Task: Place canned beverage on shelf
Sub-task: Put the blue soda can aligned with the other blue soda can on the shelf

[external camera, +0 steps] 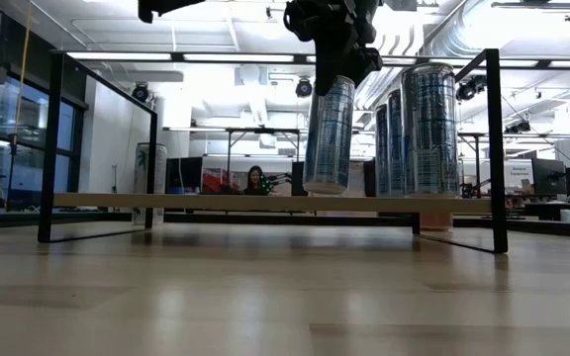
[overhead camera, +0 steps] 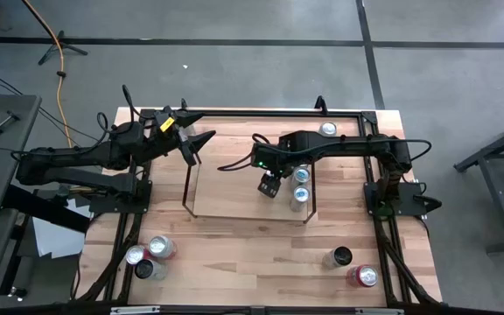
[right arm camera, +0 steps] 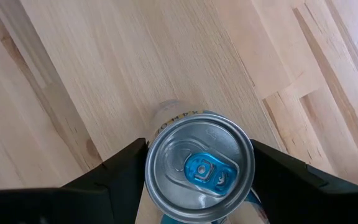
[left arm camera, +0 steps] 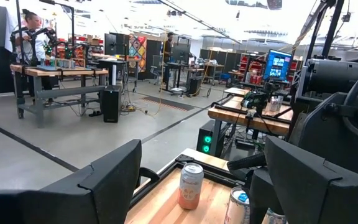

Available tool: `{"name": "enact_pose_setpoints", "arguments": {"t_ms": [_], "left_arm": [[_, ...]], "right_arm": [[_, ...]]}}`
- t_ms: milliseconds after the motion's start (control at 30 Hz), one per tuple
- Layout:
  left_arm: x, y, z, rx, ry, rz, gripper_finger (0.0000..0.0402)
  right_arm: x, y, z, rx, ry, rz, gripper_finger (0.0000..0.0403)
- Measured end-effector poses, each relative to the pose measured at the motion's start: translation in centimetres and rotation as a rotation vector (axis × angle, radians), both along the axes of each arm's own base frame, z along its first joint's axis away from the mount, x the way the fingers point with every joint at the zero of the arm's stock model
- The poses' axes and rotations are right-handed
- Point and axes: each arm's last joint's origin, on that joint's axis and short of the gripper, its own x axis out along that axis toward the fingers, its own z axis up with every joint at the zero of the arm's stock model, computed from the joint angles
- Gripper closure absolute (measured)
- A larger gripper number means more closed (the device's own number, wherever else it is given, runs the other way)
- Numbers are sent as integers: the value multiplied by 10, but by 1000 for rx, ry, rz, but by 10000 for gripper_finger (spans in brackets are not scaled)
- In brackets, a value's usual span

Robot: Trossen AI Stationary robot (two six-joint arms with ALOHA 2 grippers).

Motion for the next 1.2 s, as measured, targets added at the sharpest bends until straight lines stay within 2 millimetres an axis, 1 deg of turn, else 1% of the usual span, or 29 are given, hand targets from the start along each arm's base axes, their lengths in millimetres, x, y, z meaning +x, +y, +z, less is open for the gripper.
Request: {"name": "enact_pose_setpoints", "arguments": {"t_ms": [400,500,733,967,1067,1200], "left_arm": [[0,0,0,0,1,0,103],[0,0,0,0,1,0,103],[0,0,0,0,1,0,103],[0,0,0,0,1,0,103],[0,0,0,0,1,0,103],[0,0,0,0,1,0,103]], "right_arm": [[0,0,0,5,-2,-16,153],[0,0,0,7,-3,-23,140],[0,0,2,8,-9,-23,97],[0,-2,2,-1,-10,-20,84],[0,-4,2,4,-4,36,84],[0,-7,2,3,4,162,84]]}}
